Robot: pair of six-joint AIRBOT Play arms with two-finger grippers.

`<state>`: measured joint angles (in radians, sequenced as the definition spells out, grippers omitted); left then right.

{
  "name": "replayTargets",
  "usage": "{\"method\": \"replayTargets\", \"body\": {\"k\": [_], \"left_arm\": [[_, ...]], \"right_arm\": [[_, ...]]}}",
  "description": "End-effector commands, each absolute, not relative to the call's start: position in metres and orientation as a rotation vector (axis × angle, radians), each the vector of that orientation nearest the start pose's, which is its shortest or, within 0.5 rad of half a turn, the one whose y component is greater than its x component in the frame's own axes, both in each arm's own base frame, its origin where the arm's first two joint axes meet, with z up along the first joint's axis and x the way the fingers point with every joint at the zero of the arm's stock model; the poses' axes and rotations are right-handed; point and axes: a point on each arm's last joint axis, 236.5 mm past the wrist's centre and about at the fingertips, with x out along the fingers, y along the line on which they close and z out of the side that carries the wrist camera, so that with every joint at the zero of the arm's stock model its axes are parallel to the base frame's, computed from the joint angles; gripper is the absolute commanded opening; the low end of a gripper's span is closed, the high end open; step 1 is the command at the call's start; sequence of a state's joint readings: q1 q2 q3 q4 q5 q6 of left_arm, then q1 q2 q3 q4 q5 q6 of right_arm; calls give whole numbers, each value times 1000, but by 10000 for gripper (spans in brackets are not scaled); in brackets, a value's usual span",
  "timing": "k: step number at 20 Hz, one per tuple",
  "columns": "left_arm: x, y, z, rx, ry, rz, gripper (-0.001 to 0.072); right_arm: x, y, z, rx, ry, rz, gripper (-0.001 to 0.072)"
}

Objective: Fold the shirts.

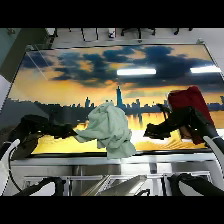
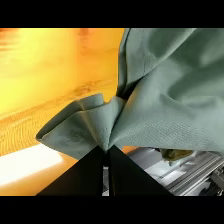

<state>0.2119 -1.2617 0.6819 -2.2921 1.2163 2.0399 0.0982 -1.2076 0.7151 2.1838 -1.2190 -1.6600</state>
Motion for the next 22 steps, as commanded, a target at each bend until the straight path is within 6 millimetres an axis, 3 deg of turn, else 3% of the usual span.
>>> {"method": "replayTargets", "body": {"k": [1, 6, 13, 15, 16, 17, 18, 20, 21, 22], "left_arm": [[271, -55, -66, -635, 1400, -358, 12], [270, -45, -59, -649, 1382, -338, 12], [266, -47, -66, -672, 1415, -344, 12], [267, -46, -66, -670, 1413, -341, 12], [267, -46, -66, -670, 1413, -341, 12], [267, -46, -66, -672, 1411, -342, 12], [268, -48, -65, -680, 1409, -347, 12], [277, -51, -46, -681, 1359, -371, 12], [288, -48, -25, -654, 1296, -375, 11], [305, -43, 10, -632, 1195, -362, 12]], "right_arm": [[235, 190, -94, 504, 1662, 467, 431], [218, 220, -124, 423, 1714, 504, 430], [228, 239, -125, 466, 1663, 510, 425], [228, 243, -127, 484, 1670, 517, 204], [226, 247, -129, 487, 1672, 529, 186], [225, 252, -130, 488, 1669, 544, 16], [227, 255, -129, 486, 1658, 550, 24], [245, 261, -108, 461, 1587, 604, 23], [267, 260, -79, 463, 1506, 641, 23], [295, 253, -39, 487, 1399, 661, 23]]}}
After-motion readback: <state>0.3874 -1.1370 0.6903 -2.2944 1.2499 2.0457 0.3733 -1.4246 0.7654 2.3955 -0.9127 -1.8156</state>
